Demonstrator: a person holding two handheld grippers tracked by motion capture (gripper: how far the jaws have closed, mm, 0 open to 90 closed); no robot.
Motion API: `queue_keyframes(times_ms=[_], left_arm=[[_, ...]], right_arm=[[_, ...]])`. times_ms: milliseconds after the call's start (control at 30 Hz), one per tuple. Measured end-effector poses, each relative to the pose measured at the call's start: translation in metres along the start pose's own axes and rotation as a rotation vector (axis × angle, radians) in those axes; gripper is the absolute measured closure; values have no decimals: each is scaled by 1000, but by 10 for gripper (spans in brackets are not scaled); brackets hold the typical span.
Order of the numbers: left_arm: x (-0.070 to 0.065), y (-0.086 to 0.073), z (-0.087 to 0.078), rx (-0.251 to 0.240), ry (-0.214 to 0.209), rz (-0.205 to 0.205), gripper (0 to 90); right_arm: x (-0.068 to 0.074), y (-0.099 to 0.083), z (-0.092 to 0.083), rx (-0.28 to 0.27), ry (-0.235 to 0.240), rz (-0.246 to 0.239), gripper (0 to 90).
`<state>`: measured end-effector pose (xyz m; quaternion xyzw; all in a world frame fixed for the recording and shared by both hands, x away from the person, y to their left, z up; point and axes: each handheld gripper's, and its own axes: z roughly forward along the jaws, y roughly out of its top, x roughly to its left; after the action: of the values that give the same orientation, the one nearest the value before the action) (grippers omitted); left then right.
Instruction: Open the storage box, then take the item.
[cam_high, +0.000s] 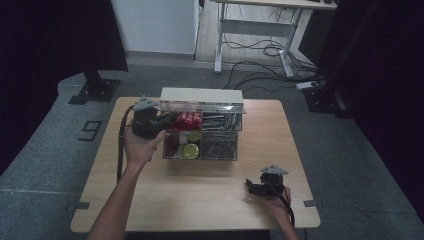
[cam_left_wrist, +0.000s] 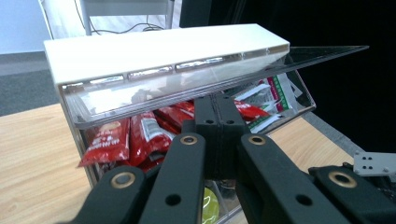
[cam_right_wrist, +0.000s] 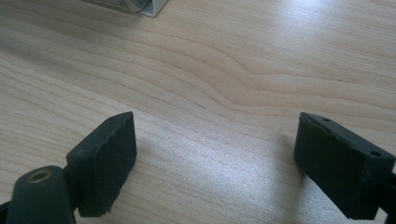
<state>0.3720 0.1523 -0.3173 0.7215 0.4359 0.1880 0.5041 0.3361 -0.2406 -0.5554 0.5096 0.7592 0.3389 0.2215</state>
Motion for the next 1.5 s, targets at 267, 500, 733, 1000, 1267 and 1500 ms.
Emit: queue_keyframes(times_ms=[267, 500, 733, 1000, 1267, 1500], left_arm=[[1, 6, 0, -10, -1, -6, 900], [0, 8, 1, -16, 3, -5, 900], [-1, 9, 2, -16, 1, -3, 900], [-3, 9, 3, -19, 0, -2, 900], [-3, 9, 4, -17, -6, 6, 900], [-5, 9, 7, -20, -19, 12, 900]], right_arm=[[0, 0, 0, 0, -1, 1, 130], [0, 0, 0, -1, -1, 0, 130], [0, 0, 0, -1, -1, 1, 130], [0, 0, 0, -2, 0, 0, 137], [0, 3, -6, -37, 17, 16, 182], [6, 27, -31, -134, 60, 36, 184]])
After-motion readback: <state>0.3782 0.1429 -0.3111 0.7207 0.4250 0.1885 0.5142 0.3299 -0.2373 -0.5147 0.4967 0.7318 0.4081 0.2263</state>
